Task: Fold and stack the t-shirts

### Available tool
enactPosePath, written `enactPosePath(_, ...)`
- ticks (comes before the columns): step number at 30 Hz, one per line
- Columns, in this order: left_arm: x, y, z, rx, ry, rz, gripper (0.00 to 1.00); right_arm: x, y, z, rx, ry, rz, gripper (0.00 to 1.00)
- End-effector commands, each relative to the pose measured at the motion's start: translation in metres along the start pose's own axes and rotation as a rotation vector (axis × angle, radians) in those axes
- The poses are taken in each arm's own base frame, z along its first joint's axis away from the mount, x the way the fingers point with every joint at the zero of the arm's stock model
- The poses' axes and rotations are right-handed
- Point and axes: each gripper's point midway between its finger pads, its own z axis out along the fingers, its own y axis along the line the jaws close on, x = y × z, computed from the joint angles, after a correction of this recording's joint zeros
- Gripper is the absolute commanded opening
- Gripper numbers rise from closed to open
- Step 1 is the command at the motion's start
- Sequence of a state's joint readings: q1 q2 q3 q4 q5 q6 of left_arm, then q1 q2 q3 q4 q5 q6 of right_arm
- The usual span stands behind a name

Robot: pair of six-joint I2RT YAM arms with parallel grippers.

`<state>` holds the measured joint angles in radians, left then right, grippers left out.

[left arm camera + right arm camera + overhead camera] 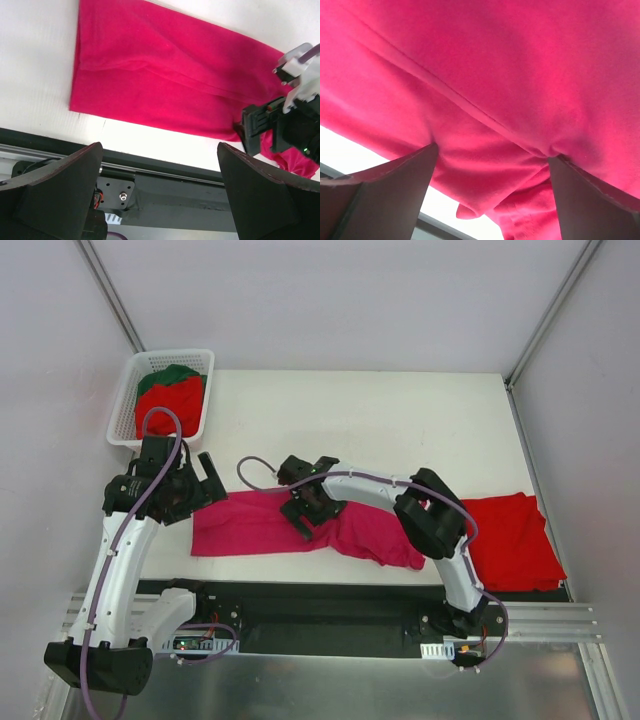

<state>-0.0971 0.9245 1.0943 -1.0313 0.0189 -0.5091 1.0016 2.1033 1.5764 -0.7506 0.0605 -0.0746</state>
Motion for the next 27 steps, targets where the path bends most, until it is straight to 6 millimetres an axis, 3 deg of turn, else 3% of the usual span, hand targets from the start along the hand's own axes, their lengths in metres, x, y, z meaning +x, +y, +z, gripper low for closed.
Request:
enactPosePath(1,-0.004,-0.002,-0.011,0.014,-0.023,0.020,0.99,0.042,-0.052,0.013,0.074,0.199,-0.075,0.96)
enactPosePath(8,-0.003,-0.003,-0.007,0.015,-0.005,0.026,0.99,0.039,-0.085,0.002,0.109,0.200,-0.071,0.96)
enactPosePath(11,-0.001,-0.003,-0.005,0.017,0.007,0.026,0.99,0.024,-0.074,-0.021,0.042,0.136,0.019,0.96)
enactPosePath(12,-0.002,-0.003,-0.004,0.019,0.004,0.026,0.99,0.016,-0.065,-0.038,-0.001,0.091,0.046,0.96)
enactPosePath(16,-0.002,-0.005,-0.003,0.026,0.003,0.023,0.99,0.014,-0.061,-0.083,-0.016,-0.021,0.170,0.96)
enactPosePath(19,-0.002,-0.007,-0.002,0.034,0.008,0.026,0.99,0.023,-0.071,-0.106,0.016,-0.088,0.239,0.96)
enactPosePath(21,-0.002,-0.007,-0.002,0.034,0.008,0.027,0.99,0.029,-0.083,-0.112,0.040,-0.102,0.304,0.96)
enactPosePath(27,-0.002,-0.009,-0.001,0.044,0.012,0.033,0.99,0.082,-0.106,-0.094,0.156,0.010,0.437,0.96)
